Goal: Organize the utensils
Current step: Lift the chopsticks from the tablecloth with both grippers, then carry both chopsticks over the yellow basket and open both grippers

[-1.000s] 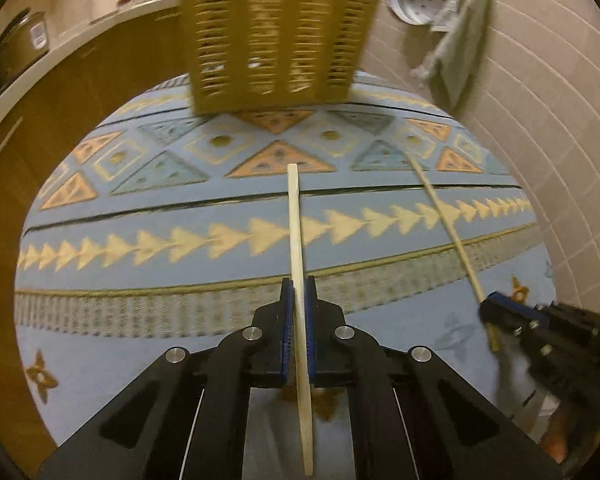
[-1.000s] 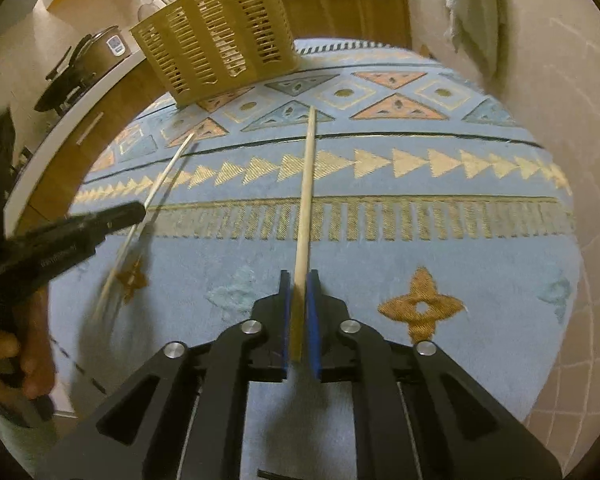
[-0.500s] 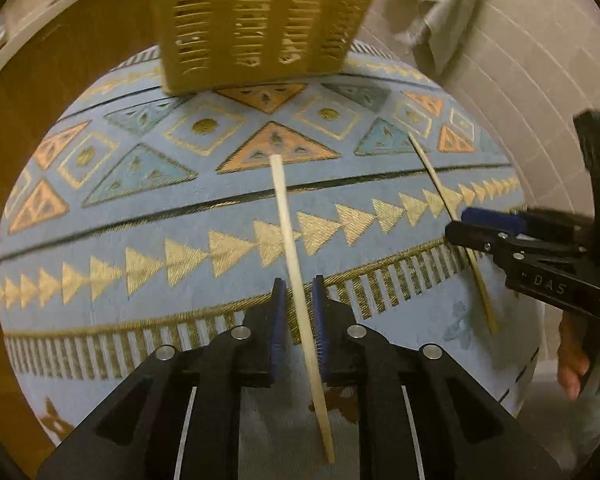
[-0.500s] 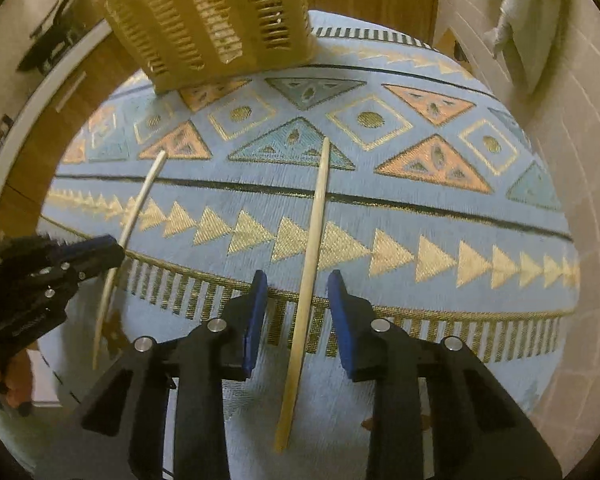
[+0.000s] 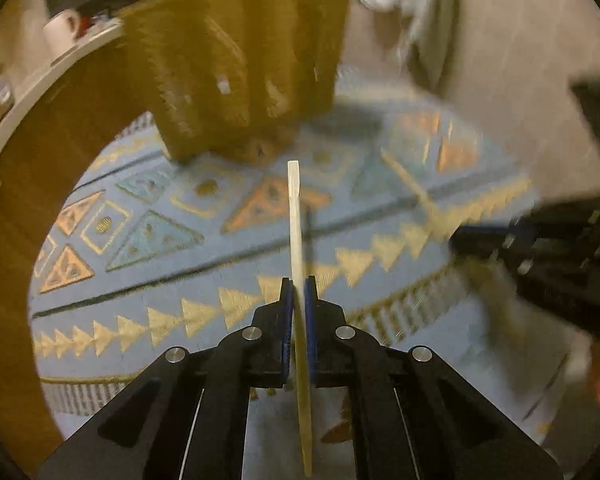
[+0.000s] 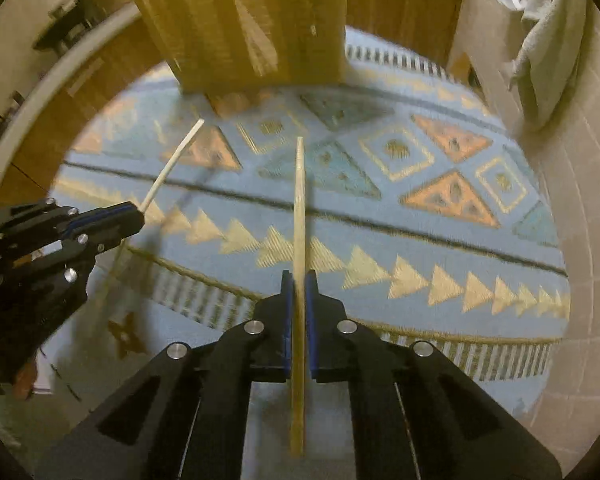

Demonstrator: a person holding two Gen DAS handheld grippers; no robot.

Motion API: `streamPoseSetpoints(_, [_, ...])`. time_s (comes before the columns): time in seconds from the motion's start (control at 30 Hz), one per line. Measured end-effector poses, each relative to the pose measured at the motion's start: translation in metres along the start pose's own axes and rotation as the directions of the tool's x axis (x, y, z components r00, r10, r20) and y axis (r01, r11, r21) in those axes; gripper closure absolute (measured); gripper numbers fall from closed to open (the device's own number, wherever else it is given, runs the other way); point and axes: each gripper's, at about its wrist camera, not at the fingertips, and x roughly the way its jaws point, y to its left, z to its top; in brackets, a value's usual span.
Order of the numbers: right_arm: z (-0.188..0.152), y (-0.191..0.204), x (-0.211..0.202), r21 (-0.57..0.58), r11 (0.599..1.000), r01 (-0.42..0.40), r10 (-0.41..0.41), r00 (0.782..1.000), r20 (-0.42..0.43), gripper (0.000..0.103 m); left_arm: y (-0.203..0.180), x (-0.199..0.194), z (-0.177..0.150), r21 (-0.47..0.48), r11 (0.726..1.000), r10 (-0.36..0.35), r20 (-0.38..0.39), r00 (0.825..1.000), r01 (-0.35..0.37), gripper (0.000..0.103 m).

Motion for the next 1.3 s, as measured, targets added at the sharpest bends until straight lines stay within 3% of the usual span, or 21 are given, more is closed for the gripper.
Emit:
streamPoseSetpoints(0.1, [0.006,0.002,-0.021,-0.011,0.999,-0.051,0.052,0.995,0.088,0.099,0.013,-0.03,0.008,-0.067,0.997,-0.038,0.145,0.989,0.049,0.099])
streamPoseSetpoints(0.17, [0.012,0.007,-0.036,-0.027,0.997,-0.074,0.077,0.985,0.155,0.099,0.02,-0.047,0.016,-0.101,0.991,-0.059,0.234,0.97,0.085,0.099])
streamPoseSetpoints(0.23, [0.019,0.008,-0.054,-0.05,0.995,-0.091,0.101,0.966,0.237,0.098,0.026,-0.064,0.026,-0.122,0.985,-0.074,0.332,0.94,0.121,0.099])
streamPoseSetpoints(0.37, [0.037,0.02,-0.087,-0.106,0.991,-0.079,0.115,0.906,0.407,0.099,0.033,-0.097,0.045,-0.132,0.979,-0.062,0.526,0.848,0.153,0.099])
streamPoseSetpoints(0.5, [0.065,0.027,-0.113,-0.133,0.989,-0.059,0.122,0.832,0.54,0.098,0.038,-0.112,0.07,-0.137,0.974,-0.042,0.668,0.743,0.179,0.099])
streamPoseSetpoints(0.6, [0.088,0.033,-0.122,-0.141,0.989,-0.039,0.118,0.781,0.614,0.098,0.037,-0.115,0.09,-0.142,0.974,-0.018,0.73,0.684,0.178,0.099])
streamPoseSetpoints(0.7, [0.119,0.034,-0.122,-0.149,0.987,-0.061,0.144,0.74,0.657,0.099,0.036,-0.111,0.113,-0.149,0.972,-0.001,0.767,0.642,0.18,0.099])
streamPoseSetpoints(0.9, [0.168,0.024,-0.122,-0.148,0.985,-0.088,0.17,0.638,0.751,0.099,0.039,-0.094,0.15,-0.165,0.972,0.035,0.802,0.597,0.165,0.099])
streamPoseSetpoints(1.0, [0.184,0.023,-0.114,-0.145,0.985,-0.098,0.175,0.602,0.779,0.099,0.04,-0.08,0.164,-0.173,0.976,0.069,0.817,0.573,0.129,0.099])
streamPoseSetpoints(1.07, [0.194,0.023,-0.105,-0.134,0.986,-0.095,0.164,0.576,0.801,0.099,0.042,-0.071,0.168,-0.182,0.976,0.084,0.82,0.567,0.118,0.099])
streamPoseSetpoints(1.3, [0.213,0.016,-0.063,-0.086,0.99,-0.109,0.133,0.566,0.813,0.099,0.058,-0.039,0.176,-0.247,0.963,0.143,0.811,0.567,0.11,0.099])
